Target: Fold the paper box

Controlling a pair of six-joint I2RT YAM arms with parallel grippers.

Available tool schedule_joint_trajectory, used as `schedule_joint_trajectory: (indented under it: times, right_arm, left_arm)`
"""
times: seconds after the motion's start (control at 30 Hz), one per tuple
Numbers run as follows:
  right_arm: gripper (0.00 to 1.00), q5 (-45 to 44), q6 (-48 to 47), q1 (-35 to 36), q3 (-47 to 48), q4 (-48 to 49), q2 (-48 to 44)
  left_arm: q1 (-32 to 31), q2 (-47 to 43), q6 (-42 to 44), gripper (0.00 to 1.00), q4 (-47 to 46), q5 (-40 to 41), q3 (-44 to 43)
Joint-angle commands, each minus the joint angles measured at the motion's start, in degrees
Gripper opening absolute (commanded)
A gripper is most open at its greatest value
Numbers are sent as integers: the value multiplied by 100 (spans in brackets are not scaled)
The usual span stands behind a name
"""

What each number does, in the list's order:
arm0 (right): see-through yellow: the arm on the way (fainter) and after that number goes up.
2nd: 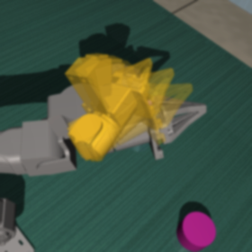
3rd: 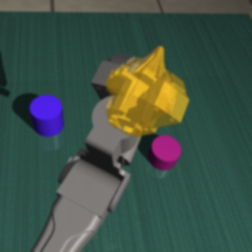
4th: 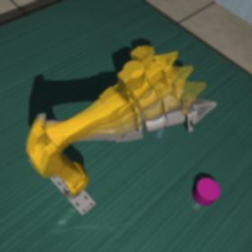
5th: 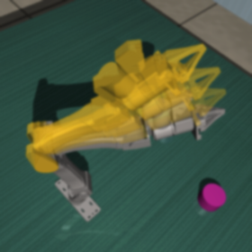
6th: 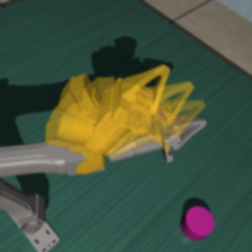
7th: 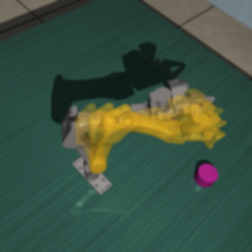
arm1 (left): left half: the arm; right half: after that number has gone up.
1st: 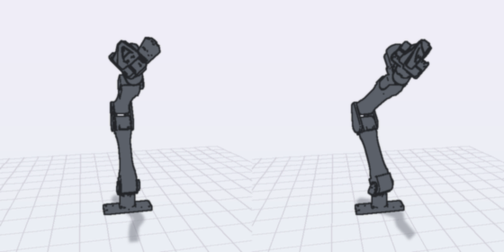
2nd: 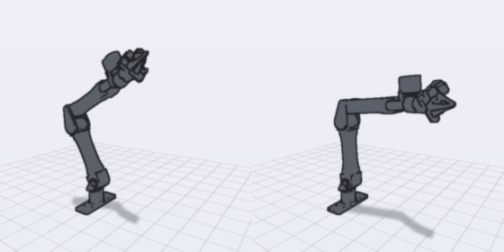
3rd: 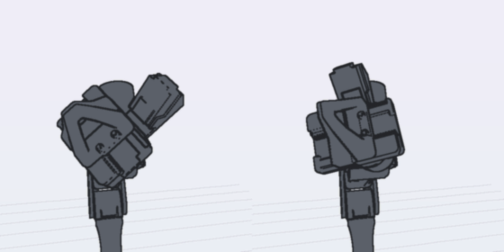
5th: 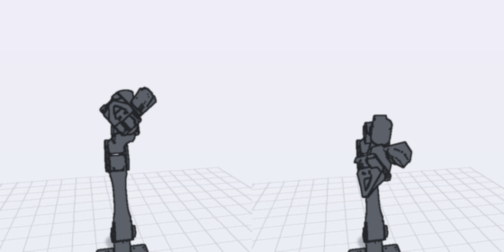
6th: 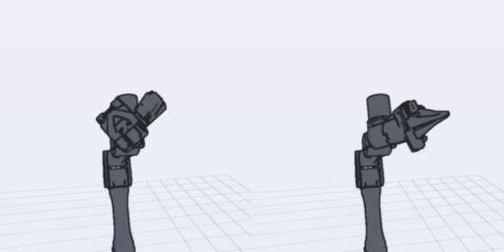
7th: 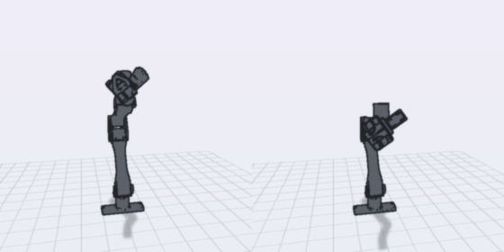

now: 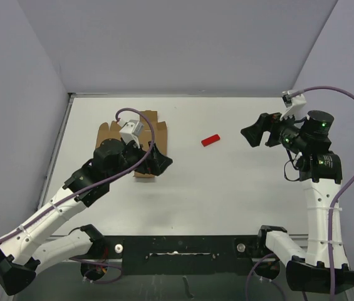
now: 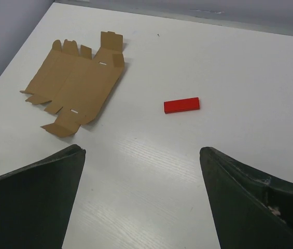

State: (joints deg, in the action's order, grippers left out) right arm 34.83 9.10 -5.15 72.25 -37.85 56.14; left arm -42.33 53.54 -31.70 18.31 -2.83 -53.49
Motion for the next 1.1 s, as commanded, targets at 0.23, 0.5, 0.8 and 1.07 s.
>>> schedule_joint_trajectory:
  times: [0.23, 0.5, 0.8, 1.07]
  right_arm:
    - [98, 46, -6, -17, -23, 486, 113]
    - [98, 1628, -1289, 277, -716, 947, 9]
    - [98, 2594, -1634, 346, -1493, 1491, 173]
    - [98, 3202, -878, -57, -2478, 2892, 339]
  left_arm:
    - [328, -62, -130, 98, -684, -283, 365]
    - [1063, -42, -688, 98, -1466, -1119, 1005]
    - [1183, 148, -602, 98, -1360, -987, 1182]
    - [1183, 473, -395, 98, -1270, -732, 1249]
